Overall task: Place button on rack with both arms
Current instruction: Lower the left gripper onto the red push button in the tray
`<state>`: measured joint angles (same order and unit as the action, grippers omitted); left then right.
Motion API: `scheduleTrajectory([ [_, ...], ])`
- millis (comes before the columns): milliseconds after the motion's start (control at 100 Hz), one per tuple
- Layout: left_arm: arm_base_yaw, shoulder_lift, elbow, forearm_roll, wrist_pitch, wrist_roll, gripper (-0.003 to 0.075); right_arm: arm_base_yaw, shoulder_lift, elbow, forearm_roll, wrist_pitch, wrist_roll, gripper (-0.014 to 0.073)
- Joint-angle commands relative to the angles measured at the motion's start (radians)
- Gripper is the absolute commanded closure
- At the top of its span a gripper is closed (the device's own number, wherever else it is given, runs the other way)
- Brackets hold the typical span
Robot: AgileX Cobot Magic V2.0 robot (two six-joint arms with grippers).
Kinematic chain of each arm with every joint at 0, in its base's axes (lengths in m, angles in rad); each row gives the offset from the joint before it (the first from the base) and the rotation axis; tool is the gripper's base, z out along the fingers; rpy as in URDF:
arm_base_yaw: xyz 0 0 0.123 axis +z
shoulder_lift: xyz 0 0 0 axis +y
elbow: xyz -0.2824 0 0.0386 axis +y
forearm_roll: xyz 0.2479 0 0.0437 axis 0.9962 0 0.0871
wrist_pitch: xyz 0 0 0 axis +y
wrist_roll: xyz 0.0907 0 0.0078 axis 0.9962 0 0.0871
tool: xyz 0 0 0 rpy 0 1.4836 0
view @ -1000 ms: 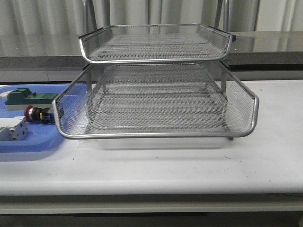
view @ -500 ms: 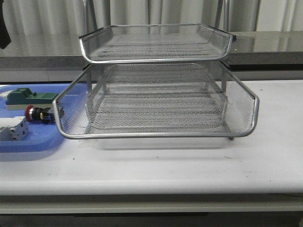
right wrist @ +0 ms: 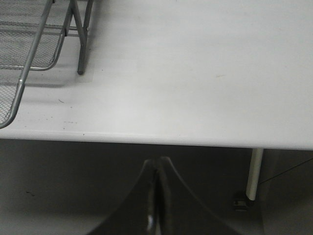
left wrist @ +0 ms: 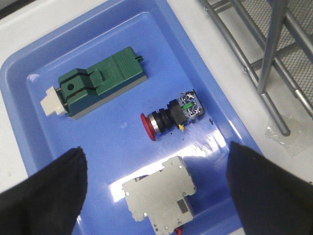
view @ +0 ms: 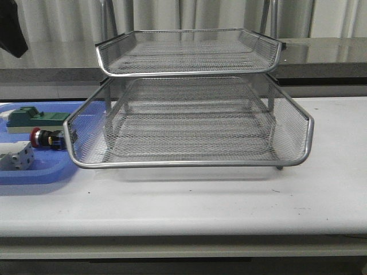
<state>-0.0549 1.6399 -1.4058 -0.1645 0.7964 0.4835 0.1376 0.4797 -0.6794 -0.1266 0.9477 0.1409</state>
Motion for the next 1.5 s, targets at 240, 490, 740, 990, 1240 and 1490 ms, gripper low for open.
scheduleTrajectory([
  [240, -0.009, 0.199, -0.289, -0.057, 0.177, 0.358, 0.0153, 0.0, 0.004, -0.032, -0.017, -0.061, -0.002, 0.0662],
  [490, -0.011, 0.346, -0.394, -0.068, 0.207, 0.53, 0.0153, 0.0, 0.004, -0.032, -0.017, -0.061, -0.002, 0.0662],
  [740, -0.011, 0.424, -0.401, -0.077, 0.195, 0.61, 0.0153, 0.0, 0.004, -0.032, -0.017, -0.061, -0.002, 0.0662],
  [990, -0.012, 0.486, -0.401, -0.148, 0.169, 0.675, 0.0153, 0.0, 0.004, -0.032, -0.017, -0.061, -0.002, 0.0662],
  [1240, -0.012, 0.525, -0.401, -0.148, 0.131, 0.681, 0.0153, 0.0, 0.004, -0.032, -0.017, -0.062, -0.002, 0.0662],
  [1490, -0.012, 0.564, -0.401, -0.148, 0.119, 0.682, 0.0153, 0.0, 0.004, -0.032, -0.017, -0.062, -0.002, 0.0662],
])
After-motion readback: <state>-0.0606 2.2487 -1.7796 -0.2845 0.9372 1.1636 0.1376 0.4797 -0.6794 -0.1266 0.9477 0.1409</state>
